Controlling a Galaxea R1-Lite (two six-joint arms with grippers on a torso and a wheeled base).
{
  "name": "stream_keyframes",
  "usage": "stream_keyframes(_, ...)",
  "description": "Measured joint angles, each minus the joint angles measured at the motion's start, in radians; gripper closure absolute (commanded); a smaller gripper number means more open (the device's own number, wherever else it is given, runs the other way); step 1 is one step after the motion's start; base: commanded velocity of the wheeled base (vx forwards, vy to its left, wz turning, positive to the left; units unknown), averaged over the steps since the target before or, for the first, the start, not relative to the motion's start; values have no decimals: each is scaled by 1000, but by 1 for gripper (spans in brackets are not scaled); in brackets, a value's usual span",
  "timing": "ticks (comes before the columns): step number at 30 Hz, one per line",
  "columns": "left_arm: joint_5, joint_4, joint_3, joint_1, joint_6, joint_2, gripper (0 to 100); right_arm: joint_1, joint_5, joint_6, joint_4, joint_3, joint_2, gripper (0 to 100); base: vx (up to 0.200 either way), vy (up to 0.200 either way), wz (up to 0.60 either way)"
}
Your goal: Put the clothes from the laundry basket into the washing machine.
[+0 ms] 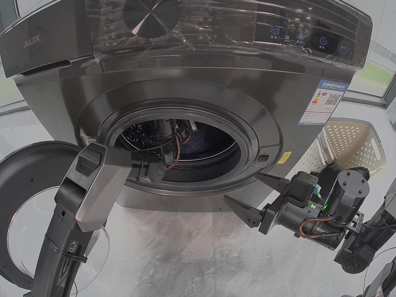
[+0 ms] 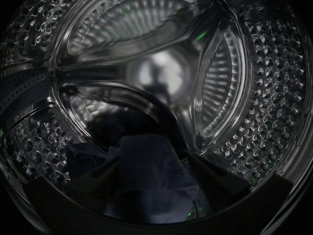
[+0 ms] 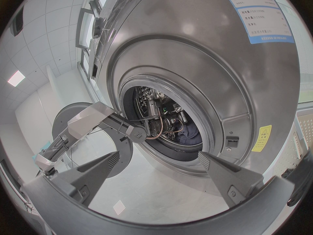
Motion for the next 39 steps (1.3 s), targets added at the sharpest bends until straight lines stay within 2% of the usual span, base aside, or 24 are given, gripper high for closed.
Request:
stream_keyframes(7,0,1,62,-8,1,-27,0,0,0,0,0,1,0,0,0,0,0)
stream_keyframes(12,-6,-32,227,-30,28,-84,0,0,0,0,0,2,0,0,0,0,0)
stream_keyframes(21,-40,-195,660,-104,89,-242,0,0,0,1,0,9,0,0,0,0,0)
stream_keyframes(29,-75,-380,1056,-186,113,-415,0,-7,0,2,1,42,-13,0,0,0,0)
stream_keyframes(36,-92,-475,1394,-263,131,-653,0,-27,-6,3,6,97,-64,0,0,0,0)
stream_keyframes(39,-97,-501,1521,-297,151,-781,0,-56,-9,3,12,129,-109,0,-133,0,0)
